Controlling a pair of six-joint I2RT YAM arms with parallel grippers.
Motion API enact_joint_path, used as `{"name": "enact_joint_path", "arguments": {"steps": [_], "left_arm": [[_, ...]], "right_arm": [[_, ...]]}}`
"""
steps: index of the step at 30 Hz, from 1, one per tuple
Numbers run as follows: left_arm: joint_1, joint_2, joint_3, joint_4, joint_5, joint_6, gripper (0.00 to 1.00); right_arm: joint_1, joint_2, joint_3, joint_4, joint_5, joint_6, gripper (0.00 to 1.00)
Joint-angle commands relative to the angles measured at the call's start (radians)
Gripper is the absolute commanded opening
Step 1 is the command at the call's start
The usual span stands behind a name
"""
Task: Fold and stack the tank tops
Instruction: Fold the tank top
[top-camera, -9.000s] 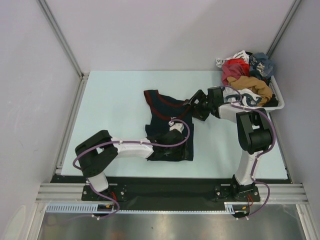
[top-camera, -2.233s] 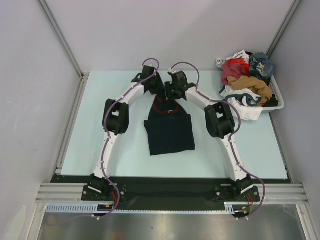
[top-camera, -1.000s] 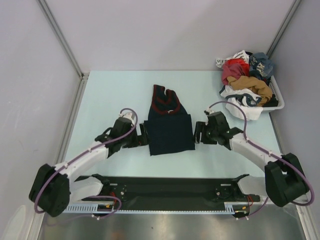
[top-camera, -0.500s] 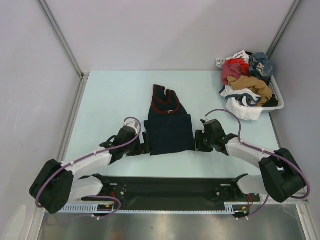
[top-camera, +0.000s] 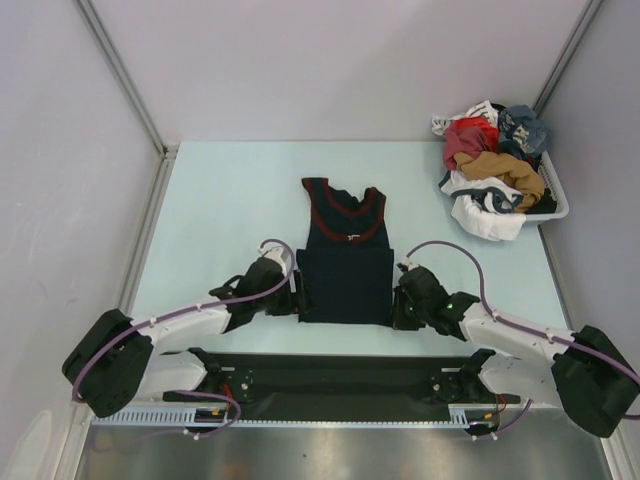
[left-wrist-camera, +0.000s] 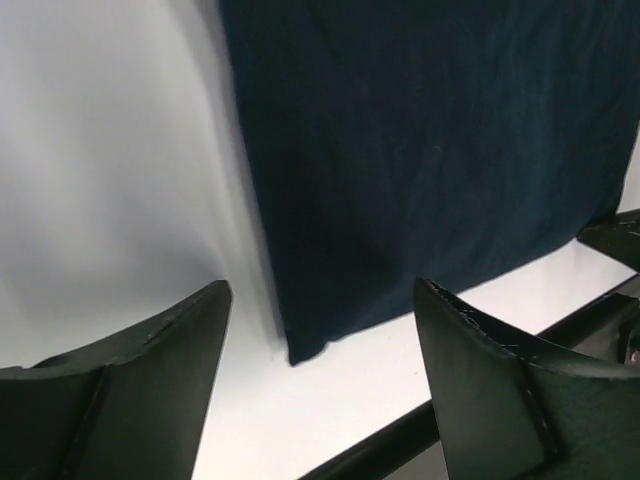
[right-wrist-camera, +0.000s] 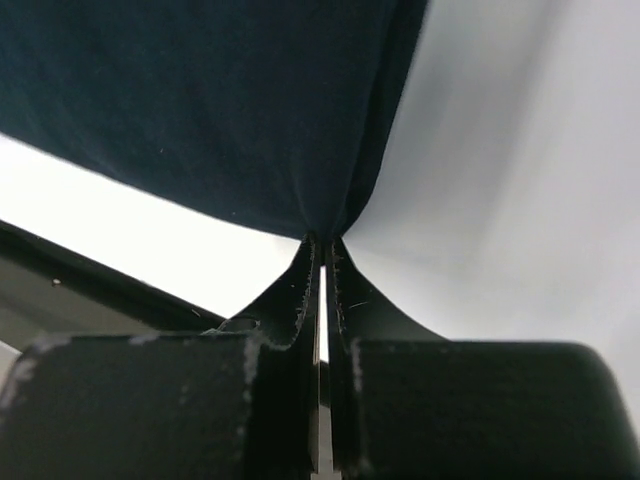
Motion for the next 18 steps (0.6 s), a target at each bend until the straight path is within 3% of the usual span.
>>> {"name": "enact_joint_path", "arguments": {"steps": [1, 3, 15, 18], "left_arm": [[-0.014, -0.009, -0.046, -0.041, -0.003, -0.016, 0.77], [-0.015, -0.014, -0.058, -0.047, 0.006, -0.022, 0.70], [-0.107, -0.146, -0.174, -0.069, 0.026, -0.111, 0.66], [-0.107, -0.117, -0.186, -0.030, 0.032, -0.116, 0.59]], "right_arm": [[0.010, -0.050, -0.034, -0.087, 0.039, 0.086, 0.00], [0.010, -0.050, -0.038, -0.088, 0.063, 0.088, 0.00], [0.065, -0.062, -0.041, -0.102, 0.075, 0.135, 0.00], [0.079, -0.073, -0.038, -0.114, 0.079, 0.146, 0.00]]}}
